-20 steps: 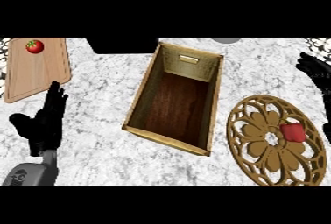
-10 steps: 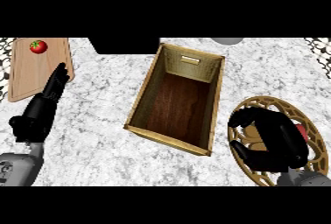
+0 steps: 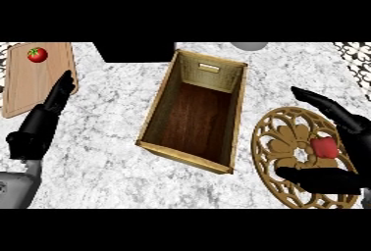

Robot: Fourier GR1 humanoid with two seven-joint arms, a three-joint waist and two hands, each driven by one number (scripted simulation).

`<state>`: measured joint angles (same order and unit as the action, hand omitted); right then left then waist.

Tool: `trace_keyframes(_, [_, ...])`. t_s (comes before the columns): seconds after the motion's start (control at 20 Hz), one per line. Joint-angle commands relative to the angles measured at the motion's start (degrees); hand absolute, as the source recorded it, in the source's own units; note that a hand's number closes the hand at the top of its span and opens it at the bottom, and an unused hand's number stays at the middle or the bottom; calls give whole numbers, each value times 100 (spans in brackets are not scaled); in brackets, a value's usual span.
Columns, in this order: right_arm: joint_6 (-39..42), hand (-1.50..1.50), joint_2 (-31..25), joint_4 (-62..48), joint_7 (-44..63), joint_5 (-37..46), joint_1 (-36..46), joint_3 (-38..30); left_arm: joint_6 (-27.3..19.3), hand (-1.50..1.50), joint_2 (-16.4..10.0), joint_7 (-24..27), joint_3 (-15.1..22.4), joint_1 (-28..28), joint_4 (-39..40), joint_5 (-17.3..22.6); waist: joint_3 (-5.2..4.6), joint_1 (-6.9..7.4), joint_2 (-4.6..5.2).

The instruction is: Pick the bell pepper from the placemat and place it in the basket

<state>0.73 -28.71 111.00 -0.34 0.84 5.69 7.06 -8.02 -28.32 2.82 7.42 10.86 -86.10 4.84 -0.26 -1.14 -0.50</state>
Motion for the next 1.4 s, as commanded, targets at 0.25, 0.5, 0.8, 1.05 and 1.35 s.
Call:
trace_keyframes(0.25, [2117, -150, -2938, 353, 1376, 844, 384, -262, 27, 0, 32, -50, 81, 2, -87, -81, -8, 41, 8])
trace_keyframes(0.5, [3574, -150, -3707, 280, 1828, -104, 848, -357, 130, 0, 95, 64, 27, 108, 79, -58, 5, 105, 50])
trace_keyframes(0.8, [4454, -150, -3638, -476, 2165, -284, 1682, -297, 179, 0, 231, 125, -35, 157, 117, -265, 19, 192, 68])
trace_keyframes(1.05, [4688, -150, -3159, -675, 1694, 467, 1345, -329, 262, 0, 343, -186, -120, -75, -336, -353, 26, 143, 55])
trace_keyframes(1.35, [4620, -150, -2650, -1389, 1029, 1684, 1568, 119, 461, 0, 417, -347, -300, 170, -307, -361, 27, 173, 67])
